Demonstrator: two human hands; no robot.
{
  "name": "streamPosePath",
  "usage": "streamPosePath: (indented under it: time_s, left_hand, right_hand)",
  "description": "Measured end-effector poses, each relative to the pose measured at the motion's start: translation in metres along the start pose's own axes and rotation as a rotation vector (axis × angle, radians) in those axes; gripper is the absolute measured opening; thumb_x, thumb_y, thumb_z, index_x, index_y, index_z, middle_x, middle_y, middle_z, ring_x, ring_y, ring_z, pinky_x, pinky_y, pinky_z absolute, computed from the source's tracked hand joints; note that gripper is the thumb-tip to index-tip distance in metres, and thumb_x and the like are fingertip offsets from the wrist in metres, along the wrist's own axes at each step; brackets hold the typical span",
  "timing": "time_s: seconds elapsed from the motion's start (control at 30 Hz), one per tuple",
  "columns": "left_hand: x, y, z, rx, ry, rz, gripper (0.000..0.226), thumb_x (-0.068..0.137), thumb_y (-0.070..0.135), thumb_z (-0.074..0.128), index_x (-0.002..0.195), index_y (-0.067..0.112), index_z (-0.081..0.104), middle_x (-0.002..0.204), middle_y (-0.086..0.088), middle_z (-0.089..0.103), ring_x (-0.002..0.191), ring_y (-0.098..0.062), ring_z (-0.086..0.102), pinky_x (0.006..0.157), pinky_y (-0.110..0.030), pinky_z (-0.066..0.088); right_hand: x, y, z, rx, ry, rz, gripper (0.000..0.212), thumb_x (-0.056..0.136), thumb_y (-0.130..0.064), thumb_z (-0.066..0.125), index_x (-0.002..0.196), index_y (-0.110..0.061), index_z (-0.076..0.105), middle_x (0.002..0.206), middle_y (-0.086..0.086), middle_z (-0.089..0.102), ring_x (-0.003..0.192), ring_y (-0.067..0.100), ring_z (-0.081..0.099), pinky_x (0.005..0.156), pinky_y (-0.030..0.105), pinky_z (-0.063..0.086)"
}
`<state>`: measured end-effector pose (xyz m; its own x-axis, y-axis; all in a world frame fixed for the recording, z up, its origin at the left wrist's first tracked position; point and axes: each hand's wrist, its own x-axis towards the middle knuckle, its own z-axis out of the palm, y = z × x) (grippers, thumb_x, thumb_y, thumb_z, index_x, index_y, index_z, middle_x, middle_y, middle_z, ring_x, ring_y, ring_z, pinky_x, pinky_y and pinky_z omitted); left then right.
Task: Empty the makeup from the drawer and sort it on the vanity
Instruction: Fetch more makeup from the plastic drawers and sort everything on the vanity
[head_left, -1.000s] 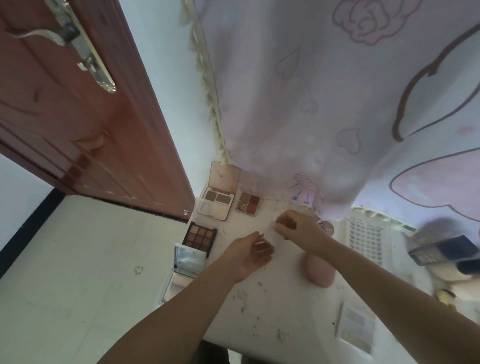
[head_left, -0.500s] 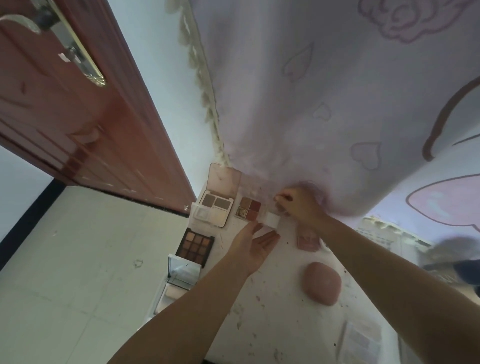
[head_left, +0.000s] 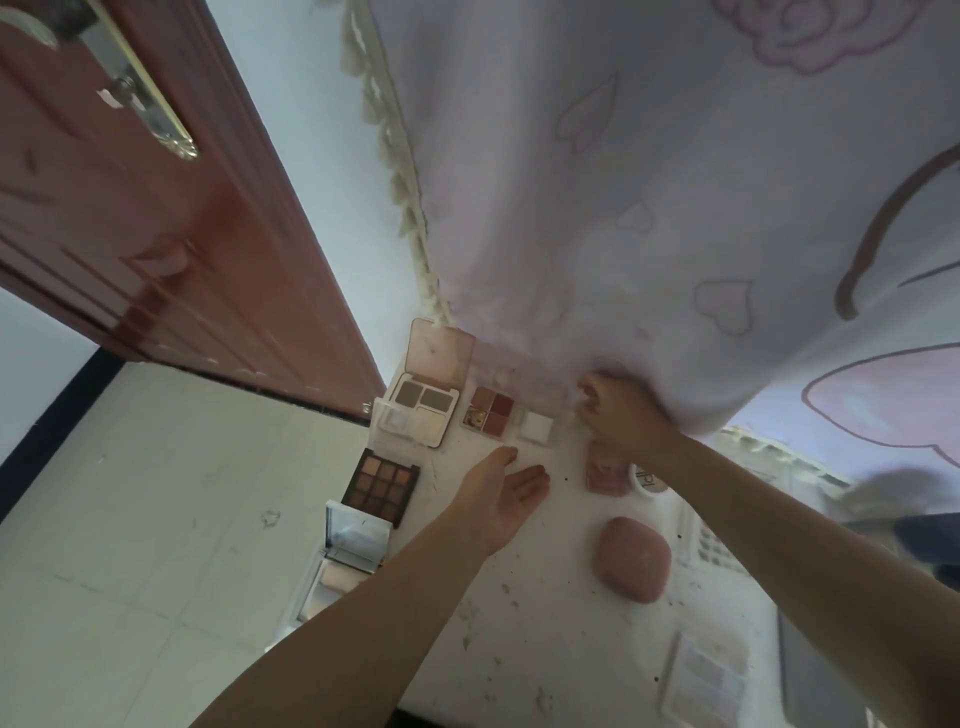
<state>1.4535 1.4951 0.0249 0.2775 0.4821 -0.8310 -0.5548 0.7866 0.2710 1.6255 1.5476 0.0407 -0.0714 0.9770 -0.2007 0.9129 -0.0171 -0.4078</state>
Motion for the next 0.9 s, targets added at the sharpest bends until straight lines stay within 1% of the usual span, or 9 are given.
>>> streamPosePath:
  time_s: [0.13,0.2,0.27,0.33,0.4,0.5,0.6,0.7,0.9]
  left_hand:
    - [-0.009,-0.020,0.005,0.158,-0.016,-0.029,0.017,0.099,0.014,0.042,0.111,0.003,0.049,0.109,-0.020,0.056,0.099,-0.029,0.052,0.093,-0.038,0.041]
    - [-0.011,-0.028,0.009,0.220,-0.028,-0.038,0.014,0.099,0.014,0.042,0.098,0.006,0.054,0.098,-0.012,0.058,0.088,-0.021,0.054,0.089,-0.036,0.042]
    - [-0.014,-0.033,0.011,0.273,-0.028,-0.030,0.014,0.099,0.014,0.043,0.096,0.008,0.055,0.097,-0.009,0.057,0.085,-0.017,0.054,0.092,-0.036,0.040]
    - [-0.018,-0.033,0.009,0.312,-0.033,-0.015,0.016,0.099,0.015,0.042,0.106,0.006,0.054,0.104,-0.010,0.057,0.093,-0.019,0.054,0.096,-0.036,0.039]
    - [-0.022,-0.031,0.002,0.314,-0.035,-0.003,0.022,0.099,0.018,0.041,0.114,0.005,0.052,0.111,-0.015,0.055,0.101,-0.024,0.053,0.098,-0.036,0.039]
    - [-0.032,-0.025,-0.011,0.252,-0.081,-0.018,0.029,0.101,0.026,0.041,0.117,0.005,0.052,0.106,-0.022,0.057,0.091,-0.028,0.057,0.095,-0.037,0.043]
    - [-0.046,-0.023,-0.020,0.176,-0.194,-0.060,0.029,0.098,0.029,0.046,0.112,0.006,0.055,0.103,-0.024,0.062,0.091,-0.030,0.062,0.086,-0.039,0.053]
    - [-0.056,-0.023,-0.027,0.161,-0.256,-0.038,0.036,0.095,0.029,0.050,0.117,0.002,0.057,0.111,-0.021,0.061,0.093,-0.026,0.061,0.080,-0.036,0.057]
    - [-0.068,-0.018,-0.039,0.049,-0.284,-0.056,0.044,0.098,0.031,0.045,0.130,0.002,0.051,0.113,-0.018,0.059,0.095,-0.024,0.061,0.090,-0.035,0.051]
  right_hand:
    - [-0.040,0.018,0.005,-0.351,-0.228,-0.143,0.027,0.086,-0.029,0.054,0.108,-0.014,0.055,0.116,0.004,0.053,0.111,0.025,0.053,0.092,0.035,0.038]
    - [-0.054,0.025,0.018,-0.554,-0.282,-0.208,0.038,0.084,-0.037,0.056,0.115,-0.016,0.050,0.130,0.003,0.046,0.126,0.022,0.044,0.109,0.041,0.022]
    - [-0.061,0.026,0.027,-0.591,-0.258,-0.197,0.041,0.088,-0.034,0.053,0.123,-0.014,0.046,0.139,0.005,0.040,0.134,0.020,0.034,0.116,0.047,0.005]
    - [-0.063,0.024,0.029,-0.579,-0.177,-0.192,0.032,0.092,-0.029,0.044,0.119,-0.012,0.048,0.135,0.007,0.046,0.130,0.022,0.040,0.116,0.047,0.001]
    - [-0.067,0.015,0.030,-0.525,-0.135,-0.215,0.029,0.093,-0.031,0.044,0.114,-0.012,0.051,0.125,0.007,0.052,0.121,0.023,0.046,0.116,0.042,0.007]
    - [-0.077,-0.007,0.025,-0.237,-0.077,-0.245,0.030,0.086,-0.043,0.055,0.104,-0.019,0.055,0.112,-0.002,0.057,0.109,0.019,0.051,0.100,0.032,0.029]
    - [-0.092,-0.030,0.022,0.036,-0.076,-0.262,0.030,0.080,-0.049,0.057,0.100,-0.027,0.057,0.105,-0.008,0.060,0.097,0.013,0.054,0.090,0.034,0.043]
    - [-0.099,-0.044,0.019,0.142,-0.094,-0.274,0.031,0.079,-0.047,0.062,0.102,-0.027,0.057,0.105,-0.009,0.059,0.095,0.009,0.055,0.087,0.028,0.046]
    - [-0.096,-0.061,0.012,0.300,-0.163,-0.233,0.022,0.074,-0.038,0.071,0.092,-0.031,0.059,0.097,-0.010,0.061,0.092,0.005,0.057,0.087,0.029,0.049]
